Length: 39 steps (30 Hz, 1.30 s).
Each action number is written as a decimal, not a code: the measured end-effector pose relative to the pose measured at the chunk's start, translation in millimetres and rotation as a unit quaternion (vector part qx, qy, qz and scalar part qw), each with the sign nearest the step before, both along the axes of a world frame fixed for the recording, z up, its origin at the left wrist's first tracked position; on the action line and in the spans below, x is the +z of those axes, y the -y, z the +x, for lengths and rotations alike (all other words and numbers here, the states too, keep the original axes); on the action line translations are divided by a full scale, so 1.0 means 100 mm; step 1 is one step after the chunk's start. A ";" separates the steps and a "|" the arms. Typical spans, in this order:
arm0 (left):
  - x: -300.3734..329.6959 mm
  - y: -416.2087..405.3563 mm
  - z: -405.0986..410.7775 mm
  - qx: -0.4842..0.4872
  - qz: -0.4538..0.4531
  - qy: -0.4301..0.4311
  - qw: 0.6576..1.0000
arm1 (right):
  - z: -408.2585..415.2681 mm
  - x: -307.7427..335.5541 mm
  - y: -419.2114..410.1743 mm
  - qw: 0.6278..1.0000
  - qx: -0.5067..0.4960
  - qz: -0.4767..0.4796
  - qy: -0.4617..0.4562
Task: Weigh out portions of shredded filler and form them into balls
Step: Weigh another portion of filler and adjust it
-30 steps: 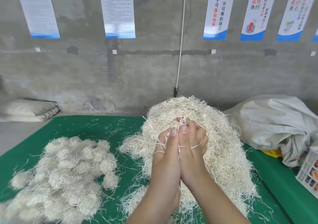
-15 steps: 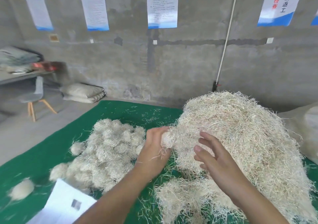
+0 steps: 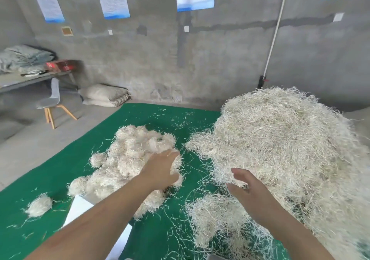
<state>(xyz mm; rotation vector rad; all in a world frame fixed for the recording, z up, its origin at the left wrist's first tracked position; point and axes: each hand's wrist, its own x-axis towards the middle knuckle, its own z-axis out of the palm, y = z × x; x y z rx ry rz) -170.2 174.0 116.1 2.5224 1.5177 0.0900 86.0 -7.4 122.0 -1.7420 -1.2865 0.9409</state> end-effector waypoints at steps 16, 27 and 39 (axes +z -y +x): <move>-2.42 0.83 1.07 0.011 -0.204 -0.043 0.978 | 0.17 -1.49 0.59 0.982 -0.024 -0.190 -0.007; -1.51 1.35 1.19 0.143 -0.475 0.499 0.711 | 0.28 -1.95 0.17 0.976 -0.011 -0.102 0.193; -1.17 1.36 0.89 0.285 -0.483 0.577 0.594 | 0.36 -2.21 0.12 0.886 0.112 -0.306 0.328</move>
